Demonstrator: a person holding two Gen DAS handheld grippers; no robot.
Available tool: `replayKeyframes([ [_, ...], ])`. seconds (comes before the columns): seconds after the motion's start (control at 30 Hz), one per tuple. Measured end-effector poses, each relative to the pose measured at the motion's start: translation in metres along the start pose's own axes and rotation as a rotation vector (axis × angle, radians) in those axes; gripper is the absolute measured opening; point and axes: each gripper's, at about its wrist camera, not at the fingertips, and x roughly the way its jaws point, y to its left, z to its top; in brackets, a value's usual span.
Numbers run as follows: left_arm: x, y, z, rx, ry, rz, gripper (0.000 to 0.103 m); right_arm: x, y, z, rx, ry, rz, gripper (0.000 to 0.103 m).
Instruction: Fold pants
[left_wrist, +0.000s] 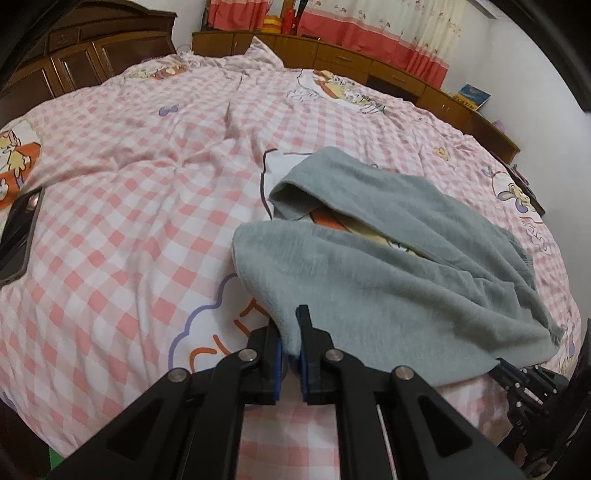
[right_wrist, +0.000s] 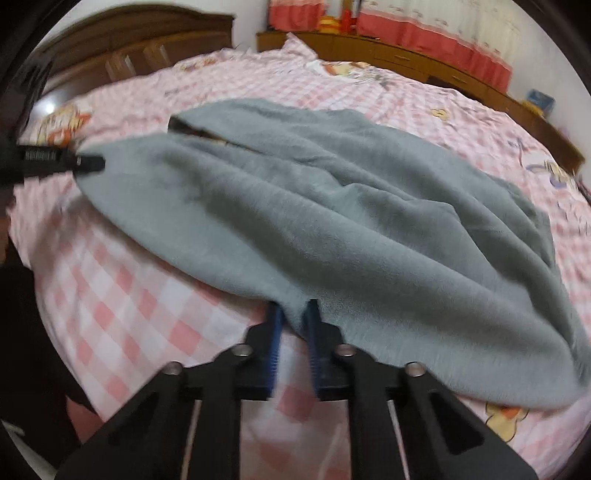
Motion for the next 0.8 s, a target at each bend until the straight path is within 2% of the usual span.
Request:
replayKeyframes([
  [0.23,-0.019,0.01,-0.006,0.013,-0.005,0.008,0.007,-0.04,0.01,-0.006,-0.026,-0.069,0.036,0.003],
  [0.43,-0.011,0.017,-0.026,0.015,0.055,0.021,0.008,-0.042,0.021,-0.021,-0.081,-0.011,0.064,0.003],
  [0.5,-0.007,0.019,-0.029,0.013,0.073,0.033,0.016,-0.035,0.021,-0.027,-0.079,0.03,0.072,0.003],
  [0.57,-0.006,0.021,-0.029,0.009,0.077,0.065,0.032,-0.02,0.02,-0.031,-0.077,0.088,0.077,0.005],
  [0.67,-0.015,0.026,-0.025,-0.004,0.053,0.053,0.046,-0.005,0.013,-0.034,-0.031,0.131,0.076,0.007],
  [0.77,-0.026,0.03,-0.016,-0.016,0.004,0.061,0.058,-0.013,0.009,-0.031,0.014,0.14,0.109,0.015],
  [0.8,-0.027,0.03,-0.013,-0.017,-0.007,0.066,0.059,-0.017,0.007,-0.03,0.014,0.137,0.116,0.021],
])
